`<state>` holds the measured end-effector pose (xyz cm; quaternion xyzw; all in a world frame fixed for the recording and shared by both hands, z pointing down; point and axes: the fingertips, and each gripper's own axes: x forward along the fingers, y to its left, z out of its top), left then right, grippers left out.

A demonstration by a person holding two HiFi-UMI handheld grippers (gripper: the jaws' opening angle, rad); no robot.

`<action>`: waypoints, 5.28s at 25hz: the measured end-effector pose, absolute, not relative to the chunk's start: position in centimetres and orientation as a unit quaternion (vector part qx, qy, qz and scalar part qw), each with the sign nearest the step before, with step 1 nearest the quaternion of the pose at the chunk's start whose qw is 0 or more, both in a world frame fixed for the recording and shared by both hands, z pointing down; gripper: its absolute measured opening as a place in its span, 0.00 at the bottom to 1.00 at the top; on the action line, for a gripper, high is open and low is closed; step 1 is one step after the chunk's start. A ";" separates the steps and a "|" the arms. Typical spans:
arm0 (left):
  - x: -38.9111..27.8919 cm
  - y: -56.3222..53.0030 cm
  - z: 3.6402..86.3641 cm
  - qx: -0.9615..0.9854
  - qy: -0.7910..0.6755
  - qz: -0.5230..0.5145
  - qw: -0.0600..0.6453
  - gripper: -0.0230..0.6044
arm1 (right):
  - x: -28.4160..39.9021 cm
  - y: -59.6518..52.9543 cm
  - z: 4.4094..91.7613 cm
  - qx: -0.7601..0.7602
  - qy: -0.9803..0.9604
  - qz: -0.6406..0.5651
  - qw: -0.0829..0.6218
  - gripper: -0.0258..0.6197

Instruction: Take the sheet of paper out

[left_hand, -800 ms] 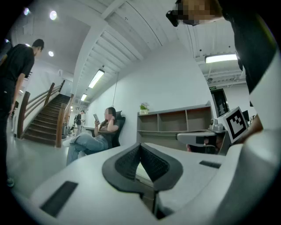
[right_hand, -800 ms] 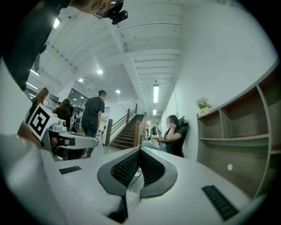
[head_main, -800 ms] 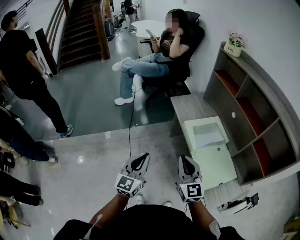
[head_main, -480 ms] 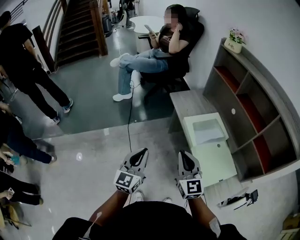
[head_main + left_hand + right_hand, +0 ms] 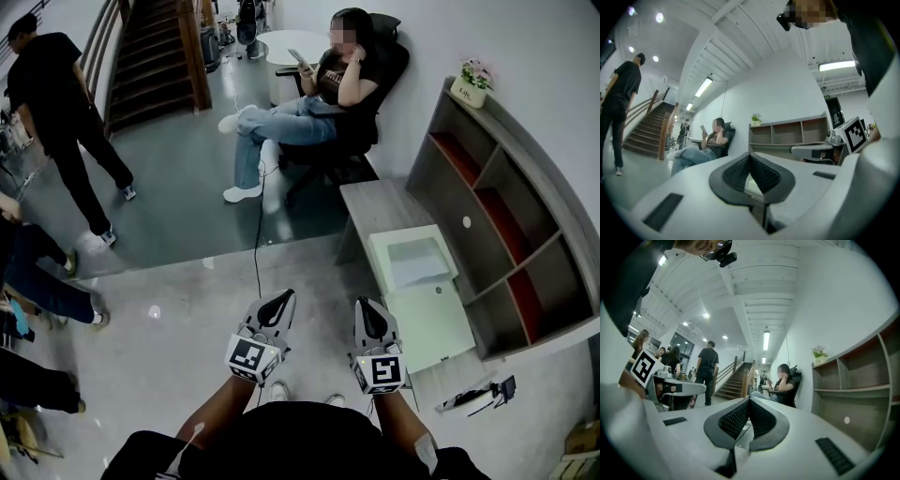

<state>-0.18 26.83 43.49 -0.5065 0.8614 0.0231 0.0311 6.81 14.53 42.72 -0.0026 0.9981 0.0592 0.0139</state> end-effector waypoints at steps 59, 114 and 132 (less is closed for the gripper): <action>-16.0 12.9 44.7 -0.554 0.832 0.002 0.006 0.05 | -7.7 1.4 44.3 -0.059 0.997 0.008 0.058 0.07; -24.7 -13.1 45.5 -0.778 0.628 0.013 -0.010 0.05 | -13.4 -16.8 43.9 -0.332 0.942 0.023 0.031 0.07; -21.1 -17.6 48.8 -0.839 0.542 -0.006 -0.044 0.05 | -8.2 -18.9 49.5 -0.423 0.905 -0.017 -0.040 0.07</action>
